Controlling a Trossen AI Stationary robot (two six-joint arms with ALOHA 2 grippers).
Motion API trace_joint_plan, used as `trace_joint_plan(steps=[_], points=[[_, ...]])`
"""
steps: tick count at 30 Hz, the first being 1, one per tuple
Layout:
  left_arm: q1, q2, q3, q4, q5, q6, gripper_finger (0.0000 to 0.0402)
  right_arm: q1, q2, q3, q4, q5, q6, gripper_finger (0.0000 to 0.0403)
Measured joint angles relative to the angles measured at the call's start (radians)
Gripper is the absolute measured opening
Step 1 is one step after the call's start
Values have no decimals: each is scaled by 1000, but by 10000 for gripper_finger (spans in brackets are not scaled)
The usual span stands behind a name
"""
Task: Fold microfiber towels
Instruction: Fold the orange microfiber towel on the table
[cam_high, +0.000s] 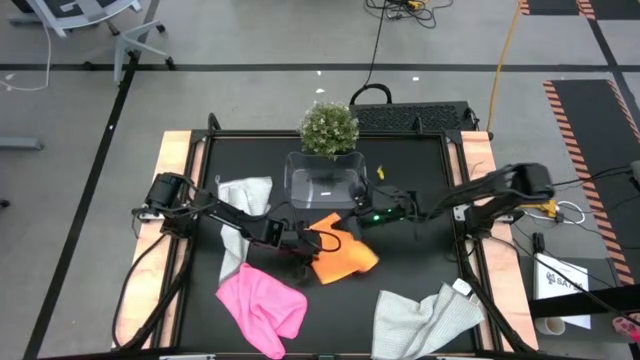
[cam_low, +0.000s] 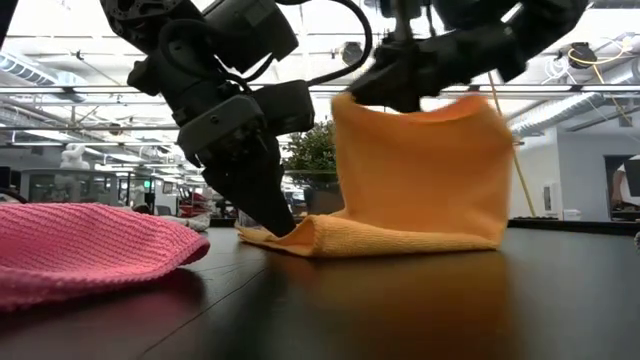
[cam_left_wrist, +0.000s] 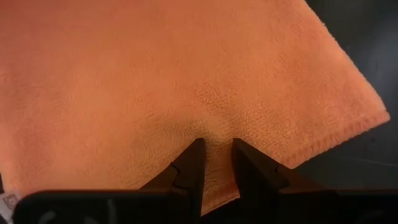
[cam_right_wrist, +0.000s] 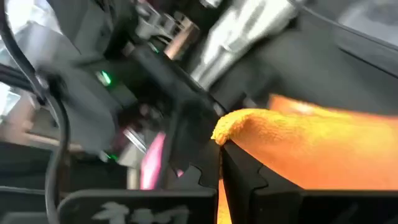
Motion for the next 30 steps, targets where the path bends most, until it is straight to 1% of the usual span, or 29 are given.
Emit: trace_joint_plan(steps=[2,8,12,19,22,26,28,30], points=[[0,0,-1,3,1,22,88,0,55,23,59,0,7,0],[0,1,-1,-8,-4,59,88,0,193,111,68,-23,-20,0],[-1,-1,-3,-39,1,45,88,-1,244,128,91,-29,-21,0],[-1,-25,0,-98,20,46,88,0,273,123,43,-23,-55,0],[-6,-73,-6,-163,-19,32,88,-2,261,131,79,-30,-74,1],[-24,-155,-6,-234,-99,30,88,-2,268,126,60,-48,-109,16],[-28,-181,-2,-248,-109,26,87,-2,265,128,76,-49,-120,28],[-36,-200,-6,-296,-115,11,87,-2,264,128,77,-48,-124,41]])
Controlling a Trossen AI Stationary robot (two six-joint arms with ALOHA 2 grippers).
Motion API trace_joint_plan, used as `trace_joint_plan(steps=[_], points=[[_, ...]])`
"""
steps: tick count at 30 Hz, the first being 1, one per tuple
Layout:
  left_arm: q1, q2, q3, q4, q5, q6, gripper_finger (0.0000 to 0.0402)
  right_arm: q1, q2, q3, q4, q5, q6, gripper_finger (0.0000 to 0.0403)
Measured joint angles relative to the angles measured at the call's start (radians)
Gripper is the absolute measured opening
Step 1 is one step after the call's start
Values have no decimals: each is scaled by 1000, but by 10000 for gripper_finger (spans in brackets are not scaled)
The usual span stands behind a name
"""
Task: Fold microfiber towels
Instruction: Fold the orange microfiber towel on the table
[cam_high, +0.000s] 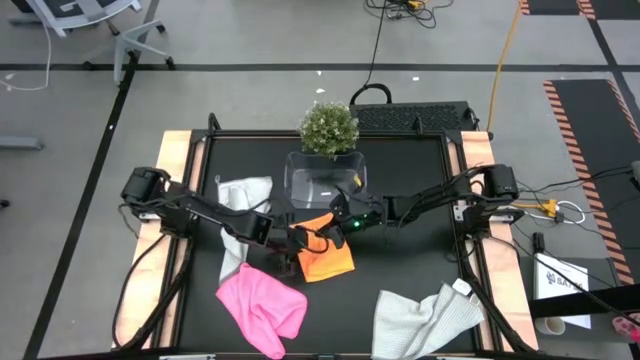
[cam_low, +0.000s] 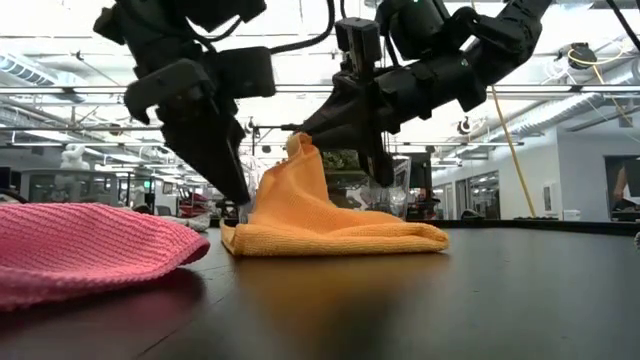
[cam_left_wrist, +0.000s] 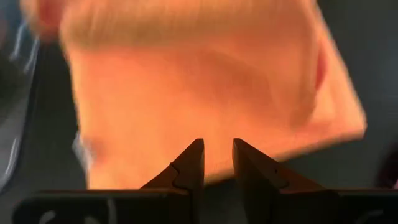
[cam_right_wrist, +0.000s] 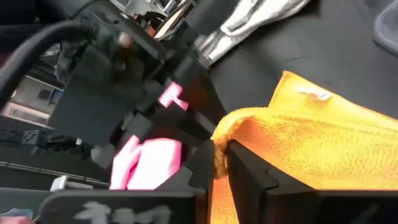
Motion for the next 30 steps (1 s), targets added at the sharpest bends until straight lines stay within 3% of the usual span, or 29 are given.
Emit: trace_joint_plan(steps=[14,17,22,26,30], points=[[-38,-25,3,-32,-32,-140,87,-12,1,0,85,-2,-56,129],[-38,-25,3,-32,-31,-160,87,-13,-9,-1,86,-67,-76,139],[-38,-28,3,-31,-31,-163,87,-2,-59,0,-5,-237,-179,132],[-32,-69,8,-23,-47,-156,87,15,-116,0,-211,-262,-273,113],[-15,-118,7,-3,-147,-106,87,25,-162,0,-361,-223,-325,89]])
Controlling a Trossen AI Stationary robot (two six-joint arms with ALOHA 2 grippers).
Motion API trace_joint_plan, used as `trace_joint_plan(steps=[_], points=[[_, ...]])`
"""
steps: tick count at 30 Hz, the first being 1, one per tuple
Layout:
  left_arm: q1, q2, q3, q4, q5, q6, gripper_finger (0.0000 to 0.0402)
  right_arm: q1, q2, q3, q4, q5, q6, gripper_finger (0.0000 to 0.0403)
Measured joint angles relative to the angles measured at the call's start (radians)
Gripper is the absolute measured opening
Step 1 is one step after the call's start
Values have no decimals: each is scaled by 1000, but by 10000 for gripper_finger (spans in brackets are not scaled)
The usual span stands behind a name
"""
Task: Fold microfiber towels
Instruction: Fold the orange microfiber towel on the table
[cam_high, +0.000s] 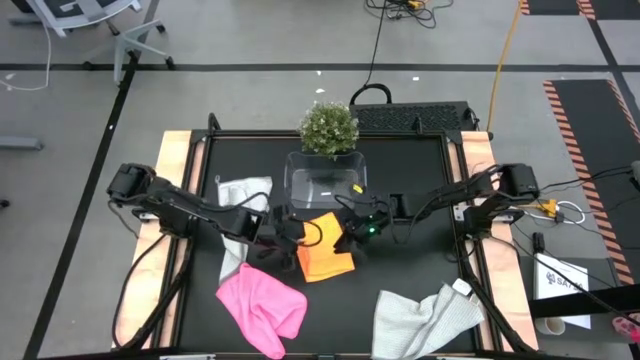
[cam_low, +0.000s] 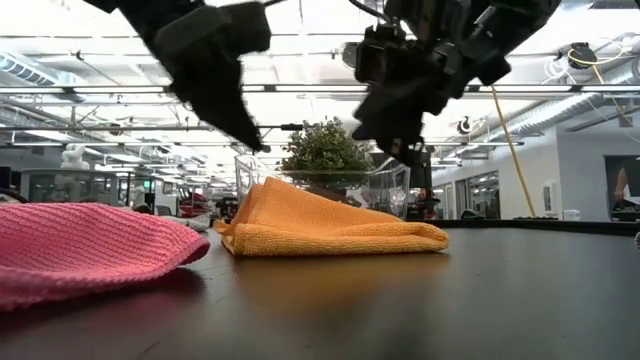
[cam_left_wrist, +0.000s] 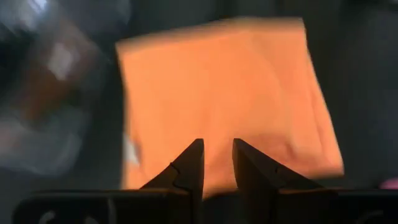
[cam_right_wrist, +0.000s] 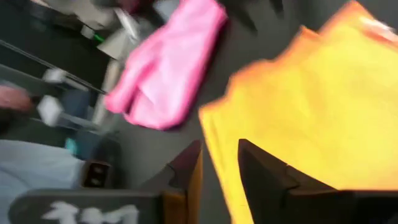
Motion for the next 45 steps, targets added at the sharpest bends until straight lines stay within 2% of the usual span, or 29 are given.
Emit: trace_joint_plan(steps=[2,10,14,22,28,38,45], points=[[16,-8,1,13,-8,33,87,5,-9,-1,-4,20,-10,72],[66,58,-1,106,138,121,87,56,-1,0,5,94,-9,5],[72,96,-1,110,195,161,87,86,-1,0,4,149,24,3],[72,193,-1,87,197,219,87,130,0,0,-12,205,73,1],[72,237,-1,86,215,224,87,158,17,0,-3,302,113,0],[72,235,-1,89,223,242,87,187,172,0,75,299,243,0],[72,235,-1,93,222,242,87,197,217,0,80,298,285,0]])
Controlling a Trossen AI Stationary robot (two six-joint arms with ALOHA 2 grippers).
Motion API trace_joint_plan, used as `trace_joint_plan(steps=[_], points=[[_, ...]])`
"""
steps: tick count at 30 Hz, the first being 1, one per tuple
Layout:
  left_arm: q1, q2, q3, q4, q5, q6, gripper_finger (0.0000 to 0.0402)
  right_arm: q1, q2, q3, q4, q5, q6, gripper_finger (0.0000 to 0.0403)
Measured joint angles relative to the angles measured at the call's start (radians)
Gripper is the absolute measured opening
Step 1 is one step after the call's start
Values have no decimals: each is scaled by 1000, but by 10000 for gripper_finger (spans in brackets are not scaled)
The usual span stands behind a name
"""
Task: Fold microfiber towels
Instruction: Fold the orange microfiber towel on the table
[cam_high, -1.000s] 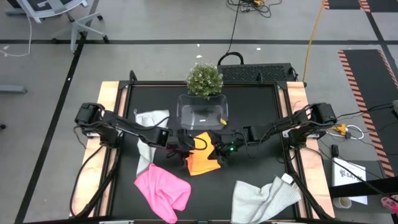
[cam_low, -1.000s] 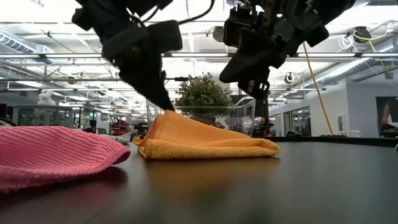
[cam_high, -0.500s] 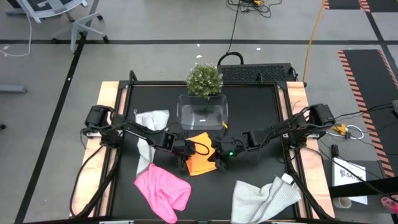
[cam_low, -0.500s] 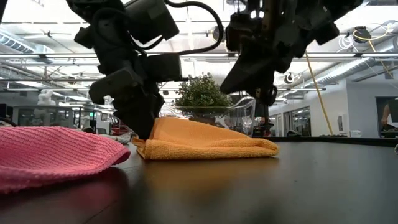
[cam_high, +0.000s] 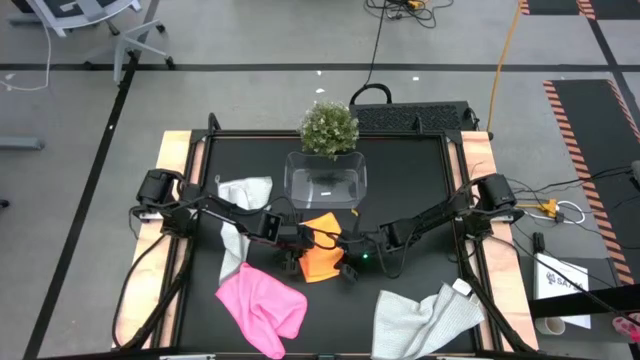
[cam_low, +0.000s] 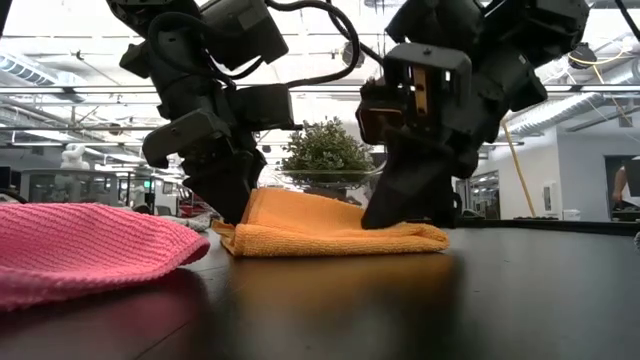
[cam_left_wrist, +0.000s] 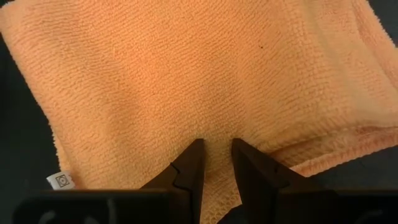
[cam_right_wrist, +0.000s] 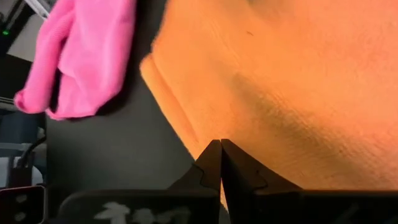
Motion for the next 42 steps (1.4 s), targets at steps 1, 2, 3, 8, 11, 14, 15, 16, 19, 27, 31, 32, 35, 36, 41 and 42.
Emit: trace_joint_plan(steps=[1,2,3,8,11,14,15,16,19,27,31,32,35,36,41,42], points=[[0,0,0,0,0,0,87,1,0,0,0,0,-1,0],[0,0,0,-1,0,0,87,3,-1,0,1,0,-4,0],[0,0,0,-2,0,0,87,6,-3,0,-6,-8,-4,0],[0,0,0,-3,0,0,87,24,-17,1,-103,-129,13,0],[0,0,0,-3,0,0,87,40,-19,0,-136,-170,19,0],[0,-1,0,-2,0,0,88,45,-30,1,-94,-182,53,0],[0,-1,0,-2,0,-1,87,44,-33,7,-70,-176,60,0],[0,-1,-1,-1,0,-1,87,40,-39,14,-57,-156,57,0],[0,-1,-1,-2,0,-2,87,27,-43,65,-60,-66,-14,0],[-1,-3,-1,-6,0,-3,88,-2,-15,260,-313,76,-295,0],[0,-2,-1,-11,0,-8,88,-20,22,272,-326,110,-343,0],[1,-2,-2,-11,0,-8,88,-24,32,272,-322,110,-348,0],[1,-2,-2,-10,-1,-9,88,-29,65,272,-291,107,-348,0],[1,-2,-2,-7,-1,-5,88,-30,79,272,-278,108,-344,0],[0,-1,-1,-10,-1,-19,88,-30,144,272,-209,108,-344,0],[0,-1,-1,-11,-1,-25,88,-30,154,272,-200,106,-340,0]])
